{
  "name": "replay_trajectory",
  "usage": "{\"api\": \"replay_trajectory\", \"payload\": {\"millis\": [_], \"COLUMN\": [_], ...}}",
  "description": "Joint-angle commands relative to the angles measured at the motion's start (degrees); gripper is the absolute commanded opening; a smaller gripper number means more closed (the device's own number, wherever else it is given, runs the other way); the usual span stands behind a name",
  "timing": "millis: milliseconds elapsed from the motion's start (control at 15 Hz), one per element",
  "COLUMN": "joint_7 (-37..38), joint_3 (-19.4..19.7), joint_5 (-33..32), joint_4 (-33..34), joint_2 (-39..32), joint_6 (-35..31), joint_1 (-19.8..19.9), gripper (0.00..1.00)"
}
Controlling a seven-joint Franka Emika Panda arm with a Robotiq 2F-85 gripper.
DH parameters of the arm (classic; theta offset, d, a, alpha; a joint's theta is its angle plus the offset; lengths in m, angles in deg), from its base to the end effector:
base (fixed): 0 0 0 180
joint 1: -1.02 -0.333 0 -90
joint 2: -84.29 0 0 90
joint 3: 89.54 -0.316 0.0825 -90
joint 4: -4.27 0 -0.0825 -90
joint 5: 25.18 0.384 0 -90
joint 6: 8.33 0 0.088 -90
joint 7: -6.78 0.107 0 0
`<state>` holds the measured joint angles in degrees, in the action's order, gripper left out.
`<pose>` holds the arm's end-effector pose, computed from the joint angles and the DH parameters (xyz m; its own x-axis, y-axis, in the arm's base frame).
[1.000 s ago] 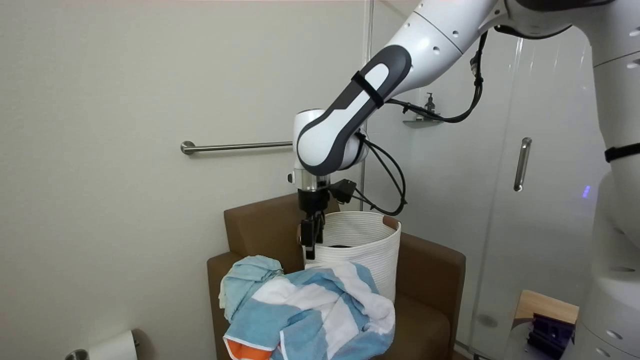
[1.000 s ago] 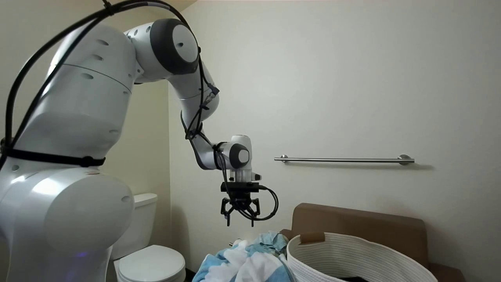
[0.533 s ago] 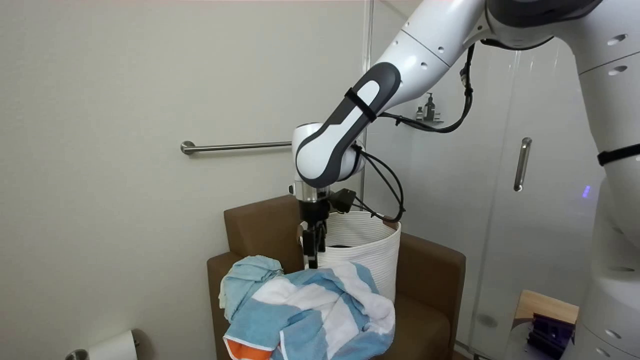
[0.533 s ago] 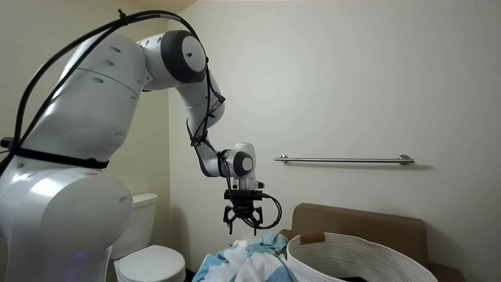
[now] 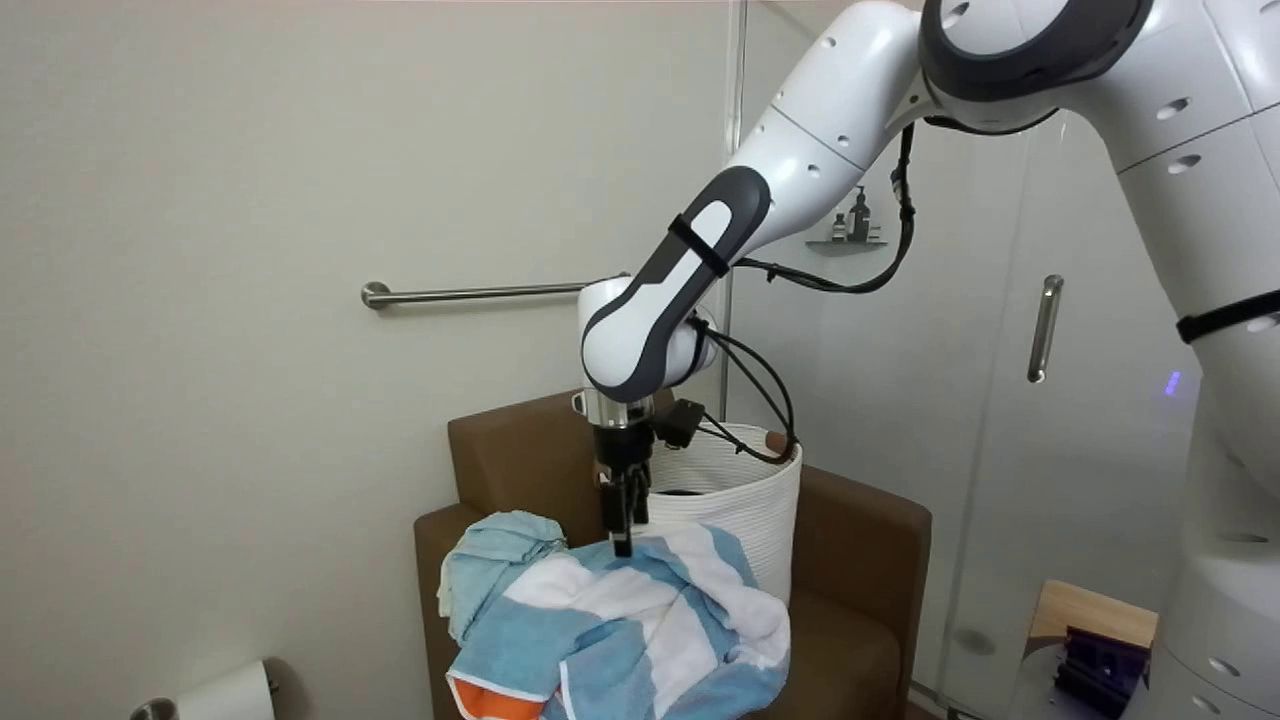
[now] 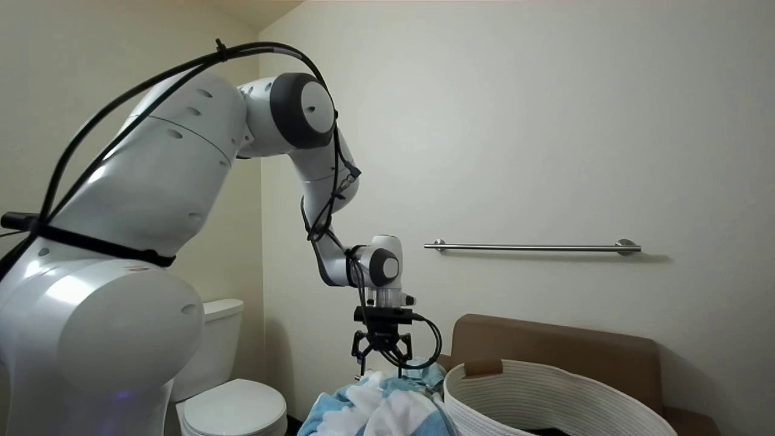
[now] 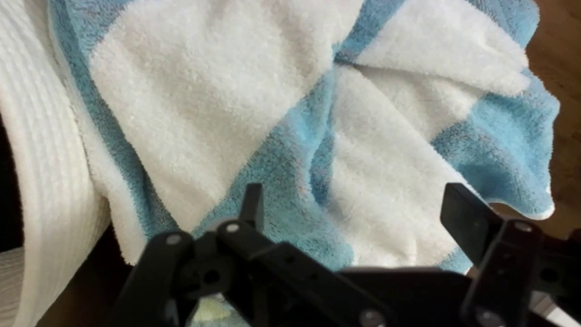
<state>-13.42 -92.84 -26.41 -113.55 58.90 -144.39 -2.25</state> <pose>0.5764 0.0660 0.2083 0.8802 0.4612 -0.1118 0.4581 -0.8873 -0.0537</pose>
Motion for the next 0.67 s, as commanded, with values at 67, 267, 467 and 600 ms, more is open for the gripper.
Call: {"api": "replay_trajectory", "payload": {"millis": [67, 267, 467, 600], "joint_7": [-0.9, -0.5, -0.3, 0.0], "joint_3": [-0.9, -0.7, -0.6, -0.4], "joint_5": [-2.1, -2.9, -3.5, -4.1], "joint_4": [2.4, 3.9, 5.5, 6.5], "joint_2": [-3.0, -4.9, -6.9, -8.2], "joint_6": [-0.4, -0.5, -0.4, -0.4], "joint_1": [1.4, 1.4, 1.4, 1.4], "gripper": [1.0, 1.0, 1.0, 1.0]}}
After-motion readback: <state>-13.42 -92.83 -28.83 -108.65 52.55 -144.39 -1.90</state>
